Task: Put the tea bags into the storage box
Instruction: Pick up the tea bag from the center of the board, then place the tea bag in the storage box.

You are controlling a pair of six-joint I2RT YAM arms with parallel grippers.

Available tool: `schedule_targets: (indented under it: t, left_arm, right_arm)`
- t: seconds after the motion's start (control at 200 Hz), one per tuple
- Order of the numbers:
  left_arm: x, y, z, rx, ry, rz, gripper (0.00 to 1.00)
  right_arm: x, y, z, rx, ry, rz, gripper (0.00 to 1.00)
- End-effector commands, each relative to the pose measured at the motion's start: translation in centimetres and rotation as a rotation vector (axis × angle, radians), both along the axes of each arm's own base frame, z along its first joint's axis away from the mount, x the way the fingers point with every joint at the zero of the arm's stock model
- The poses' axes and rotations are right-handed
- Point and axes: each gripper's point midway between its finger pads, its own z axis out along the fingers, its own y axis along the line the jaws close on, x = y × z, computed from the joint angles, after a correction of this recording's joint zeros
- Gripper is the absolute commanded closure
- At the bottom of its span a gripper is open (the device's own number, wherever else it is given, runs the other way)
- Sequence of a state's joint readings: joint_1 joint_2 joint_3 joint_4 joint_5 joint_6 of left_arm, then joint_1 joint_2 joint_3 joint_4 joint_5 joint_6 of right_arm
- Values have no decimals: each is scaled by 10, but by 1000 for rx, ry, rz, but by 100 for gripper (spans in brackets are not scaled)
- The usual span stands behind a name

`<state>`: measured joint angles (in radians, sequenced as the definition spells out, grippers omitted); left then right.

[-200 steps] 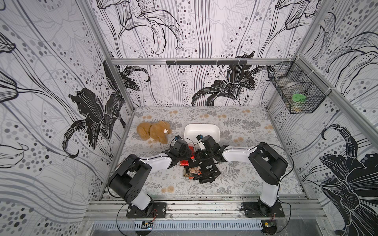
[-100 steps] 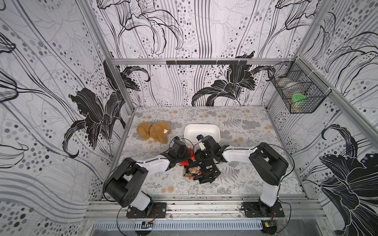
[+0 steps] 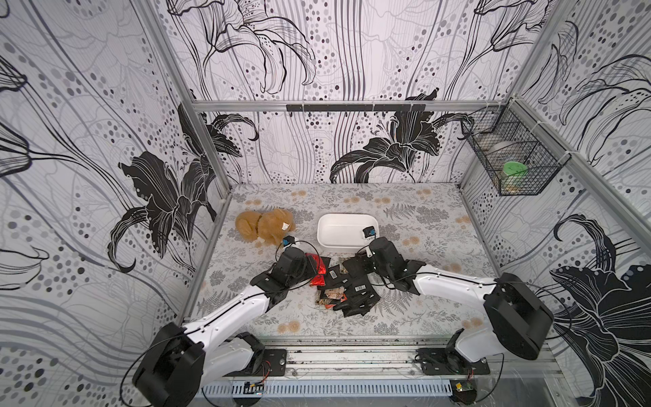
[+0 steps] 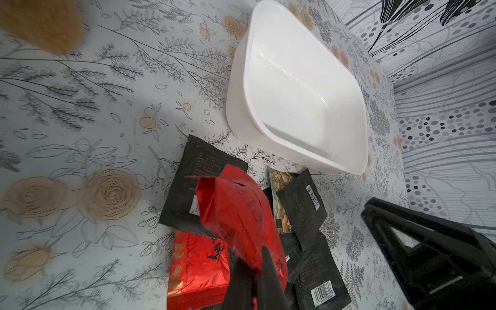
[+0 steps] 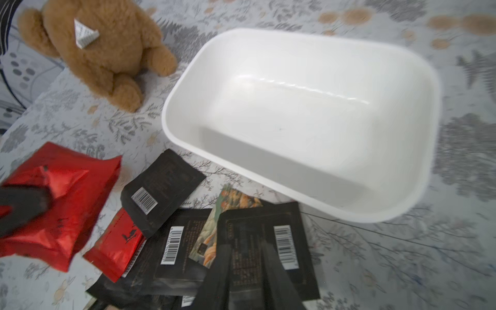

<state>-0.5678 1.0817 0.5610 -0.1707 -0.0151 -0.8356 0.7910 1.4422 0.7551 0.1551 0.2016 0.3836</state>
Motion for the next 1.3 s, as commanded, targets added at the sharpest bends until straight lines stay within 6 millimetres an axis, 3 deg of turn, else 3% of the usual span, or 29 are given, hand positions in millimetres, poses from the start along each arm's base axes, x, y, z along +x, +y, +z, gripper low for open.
schedule_targets:
  t: [0.0,0.185,0.3,0.405,0.521,0.676,0.931,1.001,1.141,1.292]
  left_arm:
    - [1,12,24,87,-26,21,100]
    - [36,-17,91,129,-120,-29,100]
    - [64,-50,109,148,-142,-75,100]
    - [93,-79,105,154,-138,-94,100]
    - [122,-108,85,165,-105,-120,100]
    - [149,-131,54,198,-52,-125,100]
    - [166,-127,31,249,-34,-67,99]
    - [167,-125,29,261,-32,-60,89]
    - [169,-114,36,301,-56,-29,54]
    - [166,-86,61,411,-109,58,41]
  right_arm:
    - [5,-37,16,-22,-90,-172,74]
    - [-2,-72,30,26,-209,-268,67]
    - [-1,-73,27,54,-175,-260,61]
    - [4,-78,13,116,-90,-250,59]
    - [10,-92,-4,235,10,-247,58]
    - [13,-95,-2,267,13,-233,54]
    - [12,-89,5,279,-2,-187,47]
    - [11,-86,7,281,-4,-169,45]
    - [10,-83,11,282,-14,-146,41]
    - [9,-76,10,284,-12,-100,43]
